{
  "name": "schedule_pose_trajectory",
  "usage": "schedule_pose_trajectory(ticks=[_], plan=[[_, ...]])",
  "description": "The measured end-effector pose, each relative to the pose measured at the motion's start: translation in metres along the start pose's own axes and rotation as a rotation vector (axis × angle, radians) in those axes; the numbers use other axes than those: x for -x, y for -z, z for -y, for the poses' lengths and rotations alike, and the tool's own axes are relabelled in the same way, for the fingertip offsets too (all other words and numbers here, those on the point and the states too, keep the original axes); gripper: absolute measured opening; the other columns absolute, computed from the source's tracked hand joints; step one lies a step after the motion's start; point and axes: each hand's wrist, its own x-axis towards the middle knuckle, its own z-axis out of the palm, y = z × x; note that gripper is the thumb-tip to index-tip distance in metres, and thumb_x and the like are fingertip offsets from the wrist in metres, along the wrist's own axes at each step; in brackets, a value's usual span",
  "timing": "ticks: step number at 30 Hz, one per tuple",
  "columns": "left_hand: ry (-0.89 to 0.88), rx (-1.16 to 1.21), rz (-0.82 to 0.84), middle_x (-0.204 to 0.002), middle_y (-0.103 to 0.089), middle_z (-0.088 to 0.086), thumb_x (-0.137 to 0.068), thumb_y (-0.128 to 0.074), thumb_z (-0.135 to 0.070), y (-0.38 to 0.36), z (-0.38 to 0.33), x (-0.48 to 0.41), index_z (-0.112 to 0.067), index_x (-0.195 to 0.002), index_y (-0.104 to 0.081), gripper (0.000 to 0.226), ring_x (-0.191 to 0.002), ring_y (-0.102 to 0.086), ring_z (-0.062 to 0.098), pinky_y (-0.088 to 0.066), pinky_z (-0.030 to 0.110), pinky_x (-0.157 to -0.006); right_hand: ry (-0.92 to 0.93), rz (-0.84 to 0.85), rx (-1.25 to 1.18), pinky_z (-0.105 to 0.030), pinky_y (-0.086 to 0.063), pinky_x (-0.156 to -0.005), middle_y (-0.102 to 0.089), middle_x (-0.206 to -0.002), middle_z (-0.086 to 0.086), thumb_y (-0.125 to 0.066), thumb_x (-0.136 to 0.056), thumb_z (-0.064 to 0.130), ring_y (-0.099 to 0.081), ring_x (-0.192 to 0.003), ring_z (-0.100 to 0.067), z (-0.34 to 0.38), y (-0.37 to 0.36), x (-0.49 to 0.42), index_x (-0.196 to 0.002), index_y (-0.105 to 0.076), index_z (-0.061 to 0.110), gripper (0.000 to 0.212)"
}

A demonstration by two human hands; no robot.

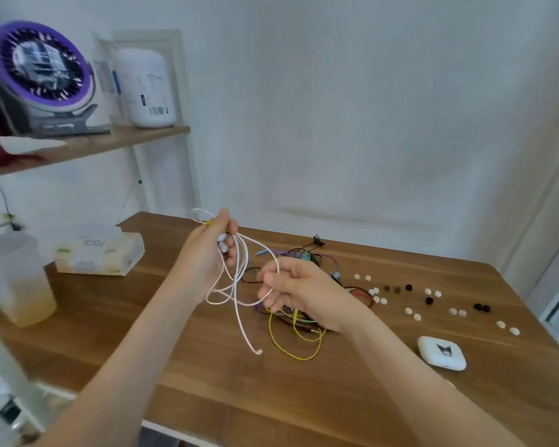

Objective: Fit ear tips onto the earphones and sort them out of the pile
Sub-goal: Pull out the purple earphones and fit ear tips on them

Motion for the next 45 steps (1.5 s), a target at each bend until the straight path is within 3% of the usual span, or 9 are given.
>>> schedule_pose_trajectory(ticks=[6,13,20,25,28,32,35,39,45], plan=[[-0.001,-0.015,-0.193,-0.046,-0.038,-0.005,-0.101,-0.044,-0.032,0.058,-0.012,-0.019,-0.013,-0.066,-0.048,0.040,-0.039,-0.038,0.007,-0.032,0.016,-0.037,-0.034,0.034,0.070,-0.024,-0.055,-0.080,-0.060,-0.095,-0.007,-0.061,-0.089,-0.003,-0.065,-0.087,-0.016,-0.031,-0.031,-0.051,-0.119,-0.052,0.005,0.032],[0.013,-0.467,-0.421,-0.050,-0.045,0.000,-0.099,-0.044,-0.027,0.122,0.004,-0.042,-0.011,-0.068,-0.055,0.036,-0.049,-0.043,0.016,-0.034,0.027,-0.050,-0.085,0.076,0.759,-0.029,-0.046,-0.098,-0.056,-0.111,0.002,-0.053,-0.092,0.002,-0.057,-0.107,-0.016,-0.064,-0.030,-0.075,-0.127,-0.053,0.015,0.037],[0.158,-1.267,-0.168,-0.097,-0.062,0.006,-0.090,-0.058,-0.036,0.127,0.030,-0.037,-0.014,-0.097,-0.058,0.024,-0.089,-0.058,0.024,-0.041,0.030,-0.069,-0.167,0.275,0.971,-0.027,-0.038,-0.102,-0.051,-0.123,0.000,-0.066,-0.088,0.022,-0.049,-0.113,-0.010,-0.065,-0.025,-0.074,-0.120,-0.061,0.020,0.032],[0.434,-1.607,0.112,-0.156,-0.009,0.017,-0.081,-0.071,-0.043,0.106,0.036,-0.028,-0.018,-0.153,0.000,0.104,-0.142,-0.017,0.035,-0.028,0.046,-0.110,-0.091,0.250,1.036,-0.013,-0.034,-0.098,-0.051,-0.126,-0.003,-0.051,-0.088,0.000,-0.048,-0.116,-0.013,-0.058,-0.024,-0.069,-0.118,-0.062,0.013,0.035],[0.466,-1.656,0.068,-0.157,-0.009,0.019,-0.083,-0.071,-0.035,0.092,0.033,-0.021,-0.020,-0.151,0.017,0.112,-0.142,-0.017,0.037,-0.030,0.047,-0.109,-0.050,0.253,1.115,-0.017,-0.026,-0.099,-0.048,-0.129,0.000,-0.043,-0.082,-0.007,-0.038,-0.123,-0.014,-0.052,-0.017,-0.059,-0.110,-0.064,0.014,0.041],[0.343,-1.771,-0.069,-0.140,-0.035,0.017,-0.086,-0.066,-0.033,0.073,0.034,-0.015,-0.016,-0.147,-0.013,0.083,-0.127,-0.037,0.032,-0.041,0.036,-0.091,0.017,0.305,1.456,-0.031,-0.016,-0.103,-0.040,-0.133,0.004,-0.052,-0.087,0.011,-0.025,-0.125,-0.018,-0.054,-0.003,-0.042,-0.102,-0.063,0.021,0.021],[0.221,-1.727,-0.007,-0.141,-0.032,0.018,-0.092,-0.055,-0.042,0.048,0.031,-0.009,-0.016,-0.142,-0.029,0.062,-0.131,-0.033,0.034,-0.038,0.038,-0.099,0.129,0.193,1.531,-0.031,-0.018,-0.095,-0.044,-0.126,0.004,-0.051,-0.096,0.024,-0.029,-0.118,-0.017,-0.055,0.006,-0.037,-0.099,-0.065,0.021,0.015],[0.106,-1.247,0.259,-0.133,-0.053,0.006,-0.101,-0.039,-0.031,0.014,0.025,-0.002,-0.018,-0.127,-0.053,0.033,-0.120,-0.049,0.023,-0.039,0.031,-0.096,0.303,-0.174,1.185,-0.028,-0.029,-0.080,-0.054,-0.091,0.008,-0.056,-0.095,0.018,-0.038,-0.088,-0.008,-0.027,0.014,-0.035,-0.092,-0.066,0.016,0.011],[-0.034,-1.041,0.409,-0.139,-0.049,-0.004,-0.097,-0.041,-0.005,-0.011,0.031,-0.005,-0.034,-0.143,-0.038,0.055,-0.124,-0.049,0.013,-0.040,0.030,-0.103,0.326,-0.412,0.679,-0.025,-0.051,-0.075,-0.068,-0.081,0.005,-0.052,-0.096,0.009,-0.063,-0.076,-0.007,0.031,0.020,-0.017,-0.083,-0.059,0.023,0.020]])
